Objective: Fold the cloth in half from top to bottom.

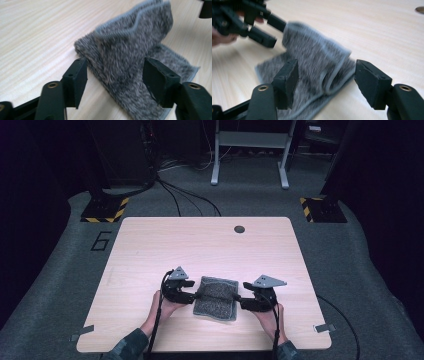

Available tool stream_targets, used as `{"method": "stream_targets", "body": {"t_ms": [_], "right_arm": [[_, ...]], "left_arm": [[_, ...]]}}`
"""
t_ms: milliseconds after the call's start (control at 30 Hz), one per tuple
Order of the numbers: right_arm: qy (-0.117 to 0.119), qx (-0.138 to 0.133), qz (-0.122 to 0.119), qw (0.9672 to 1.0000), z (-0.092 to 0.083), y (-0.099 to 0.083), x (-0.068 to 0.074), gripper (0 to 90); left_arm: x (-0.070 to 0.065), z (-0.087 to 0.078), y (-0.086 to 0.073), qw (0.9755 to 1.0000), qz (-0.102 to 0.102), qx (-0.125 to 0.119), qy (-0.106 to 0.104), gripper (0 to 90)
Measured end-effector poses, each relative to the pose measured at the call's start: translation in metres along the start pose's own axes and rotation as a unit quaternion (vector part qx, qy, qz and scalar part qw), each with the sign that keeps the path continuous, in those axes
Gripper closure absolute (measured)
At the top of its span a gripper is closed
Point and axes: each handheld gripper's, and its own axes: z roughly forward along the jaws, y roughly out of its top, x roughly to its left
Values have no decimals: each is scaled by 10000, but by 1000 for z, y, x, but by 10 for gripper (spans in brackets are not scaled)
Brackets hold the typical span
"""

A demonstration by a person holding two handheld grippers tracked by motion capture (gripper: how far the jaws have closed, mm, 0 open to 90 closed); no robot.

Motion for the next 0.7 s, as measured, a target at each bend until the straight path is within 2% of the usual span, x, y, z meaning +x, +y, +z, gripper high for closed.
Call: {"method": "stream_targets", "body": {"t_ms": [67, 133, 300, 400, 433, 467, 500, 533, 567, 600, 633, 700], "right_arm": [[-139, -40, 133, 9998, 3, 6, -9, 368], [-338, 3, 309, 9990, 5, 10, -16, 360], [-646, 37, 509, 9966, 14, 21, -34, 360], [-745, 164, 654, 9949, 24, 25, -44, 356], [-778, 325, 733, 9937, 31, 26, -48, 354], [-769, 356, 724, 9938, 35, 25, -51, 352], [-791, 508, 803, 9923, 43, 25, -54, 345], [-742, 562, 797, 9925, 48, 24, -56, 342], [-696, 620, 809, 9924, 51, 23, -56, 336], [-659, 670, 779, 9925, 53, 22, -54, 335], [-606, 659, 743, 9932, 53, 21, -50, 334], [-541, 670, 654, 9941, 51, 19, -42, 332]], "left_arm": [[5, -3, 5, 9999, -83, -90, 6, 360], [13, -4, 12, 9997, -177, -109, 148, 356], [35, 3, 30, 9982, -420, -62, 431, 355], [47, 17, 39, 9973, -506, 143, 509, 355], [49, 22, 40, 9971, -550, 184, 491, 355], [52, 28, 41, 9968, -512, 306, 538, 354], [53, 33, 41, 9966, -539, 387, 498, 354], [54, 37, 40, 9960, -667, 378, 455, 353], [54, 40, 39, 9960, -712, 398, 377, 352], [53, 41, 38, 9961, -688, 472, 292, 349], [51, 41, 37, 9961, -731, 410, 263, 348], [45, 39, 35, 9968, -653, 432, 161, 347]]}}
